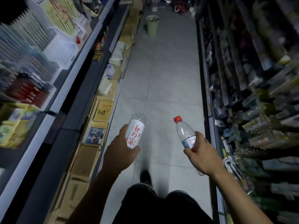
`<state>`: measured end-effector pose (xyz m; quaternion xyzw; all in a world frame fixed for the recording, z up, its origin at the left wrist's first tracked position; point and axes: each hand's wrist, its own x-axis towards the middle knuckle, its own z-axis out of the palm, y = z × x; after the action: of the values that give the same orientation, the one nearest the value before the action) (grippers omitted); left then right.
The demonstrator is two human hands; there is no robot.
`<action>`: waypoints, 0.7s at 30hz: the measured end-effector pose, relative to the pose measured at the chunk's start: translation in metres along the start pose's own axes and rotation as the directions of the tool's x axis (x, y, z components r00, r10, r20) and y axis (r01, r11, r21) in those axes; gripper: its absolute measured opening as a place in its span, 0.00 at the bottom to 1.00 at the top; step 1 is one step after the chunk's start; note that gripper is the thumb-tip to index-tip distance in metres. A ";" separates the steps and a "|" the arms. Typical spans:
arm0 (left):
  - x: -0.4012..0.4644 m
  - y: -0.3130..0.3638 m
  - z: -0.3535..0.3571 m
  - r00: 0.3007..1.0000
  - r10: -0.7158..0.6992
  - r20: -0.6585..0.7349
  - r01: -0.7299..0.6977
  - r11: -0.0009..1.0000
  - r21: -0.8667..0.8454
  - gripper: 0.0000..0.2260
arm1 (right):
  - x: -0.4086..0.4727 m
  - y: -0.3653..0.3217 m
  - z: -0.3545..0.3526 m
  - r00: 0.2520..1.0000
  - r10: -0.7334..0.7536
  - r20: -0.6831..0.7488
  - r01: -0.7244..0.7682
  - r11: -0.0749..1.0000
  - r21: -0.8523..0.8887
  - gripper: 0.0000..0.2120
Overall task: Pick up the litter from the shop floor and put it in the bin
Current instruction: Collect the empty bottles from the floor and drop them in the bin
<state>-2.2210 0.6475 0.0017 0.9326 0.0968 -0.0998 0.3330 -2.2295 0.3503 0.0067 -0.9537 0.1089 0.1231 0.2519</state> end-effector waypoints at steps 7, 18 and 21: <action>0.116 0.039 -0.010 0.993 0.096 0.067 -0.101 0.992 0.079 0.42 | 0.068 -0.009 -0.019 0.995 0.090 -0.052 -0.089 0.996 0.016 0.32; 0.283 0.151 0.025 0.966 0.176 0.188 -0.200 0.972 0.121 0.40 | 0.215 0.026 -0.066 0.969 0.224 -0.106 -0.214 0.972 0.100 0.32; 0.324 0.181 0.034 0.971 0.158 0.181 -0.180 0.978 0.108 0.41 | 0.269 0.033 -0.086 0.969 0.232 -0.088 -0.220 0.966 0.135 0.32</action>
<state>-1.8695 0.5252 0.0033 0.9443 -0.0185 -0.1565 0.2890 -1.9684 0.2396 -0.0140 -0.9226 0.2374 0.0947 0.2889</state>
